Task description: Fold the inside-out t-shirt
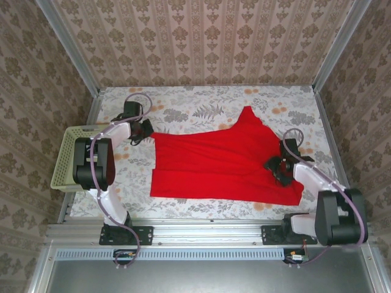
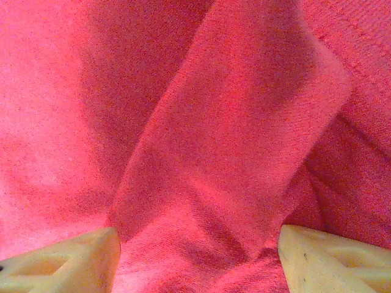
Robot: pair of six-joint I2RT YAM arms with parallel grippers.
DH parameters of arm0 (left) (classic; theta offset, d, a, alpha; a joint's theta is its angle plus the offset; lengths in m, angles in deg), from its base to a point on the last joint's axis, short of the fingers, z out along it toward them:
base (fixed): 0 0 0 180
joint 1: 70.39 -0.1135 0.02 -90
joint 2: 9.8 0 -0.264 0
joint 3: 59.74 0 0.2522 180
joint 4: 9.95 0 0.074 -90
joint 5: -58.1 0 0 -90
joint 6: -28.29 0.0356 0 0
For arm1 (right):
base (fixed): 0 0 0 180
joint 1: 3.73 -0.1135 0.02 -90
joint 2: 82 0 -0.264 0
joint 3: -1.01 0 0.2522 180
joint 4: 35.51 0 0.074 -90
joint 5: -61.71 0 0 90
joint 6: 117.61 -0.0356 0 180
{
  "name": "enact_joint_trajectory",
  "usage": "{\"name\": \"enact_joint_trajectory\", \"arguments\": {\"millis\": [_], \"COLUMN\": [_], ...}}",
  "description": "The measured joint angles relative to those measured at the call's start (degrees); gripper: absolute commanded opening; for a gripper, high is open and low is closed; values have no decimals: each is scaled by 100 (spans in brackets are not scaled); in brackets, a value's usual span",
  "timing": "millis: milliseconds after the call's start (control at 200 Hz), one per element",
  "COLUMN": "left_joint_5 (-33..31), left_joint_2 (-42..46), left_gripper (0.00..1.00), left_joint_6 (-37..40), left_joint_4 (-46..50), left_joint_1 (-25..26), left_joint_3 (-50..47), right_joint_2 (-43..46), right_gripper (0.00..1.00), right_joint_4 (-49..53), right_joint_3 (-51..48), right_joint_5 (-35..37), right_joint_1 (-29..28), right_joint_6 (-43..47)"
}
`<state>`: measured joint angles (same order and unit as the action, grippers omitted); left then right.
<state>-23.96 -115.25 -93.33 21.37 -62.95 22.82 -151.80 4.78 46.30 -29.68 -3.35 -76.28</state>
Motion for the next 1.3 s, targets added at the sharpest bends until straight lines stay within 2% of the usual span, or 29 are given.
{"name": "enact_joint_trajectory", "arguments": {"millis": [130, 265, 410, 550, 650, 825, 980, 1300], "left_joint_5": [96, 118, 39, 15, 15, -2, -2, -2], "left_joint_2": [-138, -470, -522, -522, -522, -522, -522, -522], "left_gripper": [0, 0, 0, 0, 0, 0, 0, 0], "left_joint_6": [85, 190, 197, 197, 197, 197, 197, 197], "left_joint_4": [94, 234, 409, 507, 525, 525, 527, 525], "left_joint_1": [2, 33, 33, 31, 31, 28, 28, 11], "left_joint_3": [254, 811, 938, 935, 933, 911, 885, 885], "right_joint_2": [337, -286, -1790, -3626, -4826, -6212, -6793, -7440], "right_gripper": [73, 72, 70, 57, 54, 50, 50, 51], "right_joint_4": [479, 739, 640, 710, 927, 1615, 2037, 2653], "right_joint_3": [157, 1370, 3311, 5263, 6511, 8183, 9051, 10065], "right_joint_5": [9, 7, 15, 57, 66, 72, 70, 68], "right_joint_1": [0, 2, 11, 22, 22, 22, -11, -247], "right_joint_6": [109, 595, 1130, 1593, 1845, 2197, 2452, 2638]}}
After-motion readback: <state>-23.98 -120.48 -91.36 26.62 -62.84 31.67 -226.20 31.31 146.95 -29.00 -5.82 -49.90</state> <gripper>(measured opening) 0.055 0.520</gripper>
